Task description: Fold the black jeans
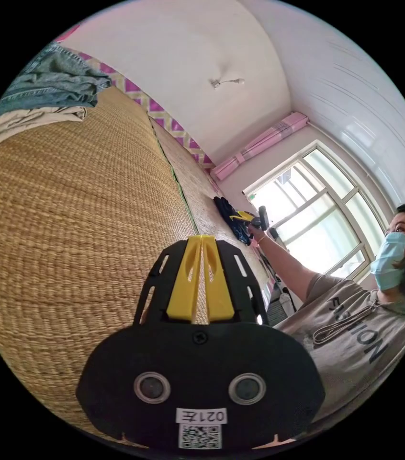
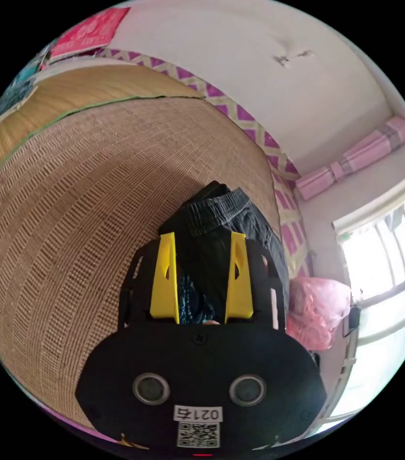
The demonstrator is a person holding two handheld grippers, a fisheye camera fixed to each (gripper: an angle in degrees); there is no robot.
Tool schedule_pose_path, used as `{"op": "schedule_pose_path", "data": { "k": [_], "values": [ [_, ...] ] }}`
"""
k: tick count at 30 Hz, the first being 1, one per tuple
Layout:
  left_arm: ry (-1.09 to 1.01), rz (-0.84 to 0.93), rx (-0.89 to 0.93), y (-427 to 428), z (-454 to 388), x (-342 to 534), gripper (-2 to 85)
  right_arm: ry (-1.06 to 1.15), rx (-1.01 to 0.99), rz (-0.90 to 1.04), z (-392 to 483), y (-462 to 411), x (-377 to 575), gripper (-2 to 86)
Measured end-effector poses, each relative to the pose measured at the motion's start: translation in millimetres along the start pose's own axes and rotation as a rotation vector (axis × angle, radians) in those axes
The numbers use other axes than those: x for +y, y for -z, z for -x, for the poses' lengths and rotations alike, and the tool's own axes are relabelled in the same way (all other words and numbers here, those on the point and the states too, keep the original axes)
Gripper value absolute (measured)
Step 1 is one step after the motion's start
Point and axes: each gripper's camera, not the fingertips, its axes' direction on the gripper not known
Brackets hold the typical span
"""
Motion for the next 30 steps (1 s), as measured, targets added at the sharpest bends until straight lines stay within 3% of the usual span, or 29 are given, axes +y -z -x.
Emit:
{"op": "schedule_pose_path", "data": {
  "k": [5, 10, 13, 18, 20, 22, 26, 30],
  "values": [
    [0.01, 0.001, -0.034, -3.0, -2.2, 0.1, -0.7, 0.013, 0.022, 0.033, 0.1, -13.1, -24.0, 15.8],
    [0.014, -0.001, -0.033, -3.1, 0.3, -1.5, -0.4, -0.061, -0.086, 0.063, -27.7, -9.8, -27.4, 8.7],
    [0.023, 0.0, -0.034, -2.6, 3.8, -3.6, -0.6, -0.205, -0.119, 0.03, -64.7, 6.7, -20.0, 4.9],
    [0.031, 0.008, -0.038, -1.4, 9.9, -9.7, -1.0, -0.58, -0.384, -0.118, -181.0, 57.9, 15.6, 4.9],
    [0.029, 0.007, -0.037, 0.5, 11.7, -11.5, -1.0, -0.5, -0.396, -0.123, -187.2, 72.4, 14.4, 5.3],
    [0.029, 0.003, -0.038, 2.8, 14.0, -13.3, -1.0, -0.276, -0.346, -0.087, -159.9, 82.1, 5.4, 6.1],
    [0.029, 0.003, -0.039, 7.4, 19.8, -19.1, -1.0, 0.107, -0.243, 0.091, -65.9, 67.9, -3.4, 12.8],
    [0.033, 0.005, -0.041, 12.5, 27.3, -25.8, -1.0, 0.125, 0.0, 0.105, -35.9, 64.4, -11.9, 12.4]
  ]
}}
